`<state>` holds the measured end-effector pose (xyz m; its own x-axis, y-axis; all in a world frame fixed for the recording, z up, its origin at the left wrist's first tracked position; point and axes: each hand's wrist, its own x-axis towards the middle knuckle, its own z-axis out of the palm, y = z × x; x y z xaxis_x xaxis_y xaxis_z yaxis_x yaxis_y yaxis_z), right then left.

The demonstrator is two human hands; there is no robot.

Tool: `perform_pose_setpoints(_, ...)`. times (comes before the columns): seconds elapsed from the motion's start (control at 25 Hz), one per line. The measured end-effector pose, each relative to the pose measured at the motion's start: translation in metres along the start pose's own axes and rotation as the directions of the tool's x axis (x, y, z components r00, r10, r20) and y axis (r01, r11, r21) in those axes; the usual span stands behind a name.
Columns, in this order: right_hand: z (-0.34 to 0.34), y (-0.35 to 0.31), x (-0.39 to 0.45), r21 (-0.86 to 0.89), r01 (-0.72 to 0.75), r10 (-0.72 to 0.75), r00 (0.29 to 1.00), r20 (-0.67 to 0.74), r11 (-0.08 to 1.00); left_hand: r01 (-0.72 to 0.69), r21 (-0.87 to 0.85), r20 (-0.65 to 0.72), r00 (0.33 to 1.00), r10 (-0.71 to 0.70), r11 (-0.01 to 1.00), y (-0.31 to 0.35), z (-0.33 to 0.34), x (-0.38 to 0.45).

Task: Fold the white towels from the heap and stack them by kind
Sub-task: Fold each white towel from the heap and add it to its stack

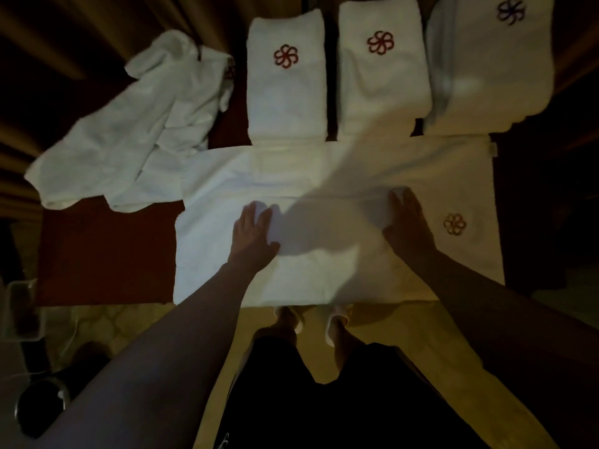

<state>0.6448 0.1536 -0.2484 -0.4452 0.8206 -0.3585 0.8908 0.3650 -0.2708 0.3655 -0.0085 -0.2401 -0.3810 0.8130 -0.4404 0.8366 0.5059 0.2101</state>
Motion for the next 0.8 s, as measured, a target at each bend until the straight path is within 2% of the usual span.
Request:
perform_pose_setpoints(0.08,-0.001,0.005,-0.009,-0.115,0.097,-0.11,0.988,-0.109,0.989,-0.045,0.03,-0.177,0.983,0.05,0.999,0.007,0.005,-0.011)
perform_pose_setpoints(0.12,0.001,0.006,-0.016,-0.141,0.102,-0.12,0.985,-0.121,0.985,-0.037,0.003,-0.208,0.977,0.037,0.999,0.01,0.009,-0.02)
perform_pose_setpoints(0.24,0.015,-0.003,-0.045,-0.043,0.146,-0.148,0.988,-0.037,0.988,0.038,-0.113,-0.065,0.997,-0.046,0.993,0.017,0.023,-0.041)
perform_pose_setpoints(0.4,0.044,-0.005,-0.082,-0.092,0.197,-0.202,0.978,-0.054,0.976,-0.03,-0.118,-0.127,0.992,0.015,0.993,0.014,0.041,-0.072)
perform_pose_setpoints(0.6,0.059,-0.008,-0.103,-0.067,0.175,-0.178,0.983,-0.05,0.982,-0.196,0.02,-0.143,0.97,0.196,0.98,-0.011,0.061,-0.089)
perform_pose_setpoints(0.72,0.062,-0.005,-0.099,-0.041,0.193,-0.196,0.977,-0.079,0.98,-0.122,0.156,-0.124,0.982,0.142,0.98,-0.01,0.054,-0.088)
perform_pose_setpoints(0.8,0.054,-0.008,-0.098,-0.077,0.166,-0.172,0.983,-0.072,0.983,-0.111,0.163,-0.068,0.99,0.124,0.98,-0.007,0.046,-0.083)
